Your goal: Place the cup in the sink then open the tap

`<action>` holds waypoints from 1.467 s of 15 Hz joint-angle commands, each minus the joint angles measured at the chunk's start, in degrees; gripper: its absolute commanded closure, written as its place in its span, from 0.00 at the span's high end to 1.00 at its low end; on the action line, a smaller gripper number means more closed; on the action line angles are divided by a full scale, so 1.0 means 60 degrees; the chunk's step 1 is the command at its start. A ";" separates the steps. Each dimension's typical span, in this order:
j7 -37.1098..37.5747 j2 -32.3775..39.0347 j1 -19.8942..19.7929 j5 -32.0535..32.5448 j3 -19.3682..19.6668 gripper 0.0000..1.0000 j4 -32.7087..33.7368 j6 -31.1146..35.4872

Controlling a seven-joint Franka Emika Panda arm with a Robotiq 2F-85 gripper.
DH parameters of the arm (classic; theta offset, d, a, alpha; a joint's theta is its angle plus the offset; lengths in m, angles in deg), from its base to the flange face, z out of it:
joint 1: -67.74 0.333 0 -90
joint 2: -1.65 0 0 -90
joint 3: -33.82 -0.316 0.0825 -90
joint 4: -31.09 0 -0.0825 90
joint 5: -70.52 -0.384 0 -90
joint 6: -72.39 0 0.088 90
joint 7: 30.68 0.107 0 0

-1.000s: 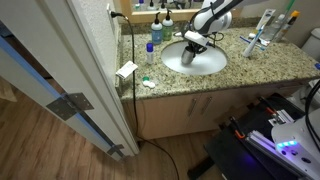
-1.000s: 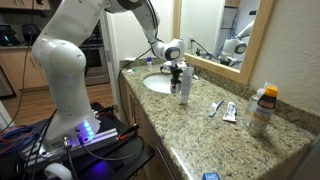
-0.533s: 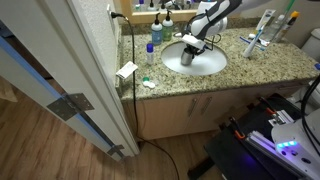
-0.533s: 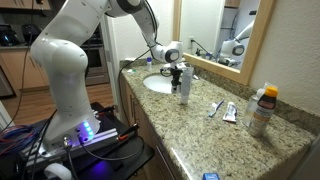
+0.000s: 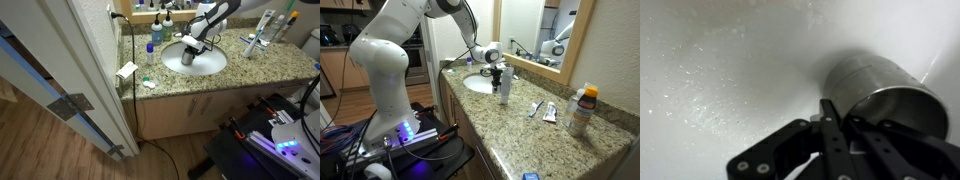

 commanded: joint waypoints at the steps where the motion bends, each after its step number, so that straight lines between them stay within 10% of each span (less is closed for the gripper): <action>1: -0.0082 0.0096 -0.0152 -0.0066 -0.0120 0.02 0.0106 -0.0142; 2: -0.0108 0.0036 -0.0167 -0.0063 -0.0120 0.32 0.0055 -0.0240; 13: -0.2279 -0.2063 -0.1103 -0.0540 -0.0714 0.99 -0.1847 -0.0850; 22: -0.5206 -0.4492 -0.1900 -0.2207 -0.0805 1.00 -0.3764 -0.0612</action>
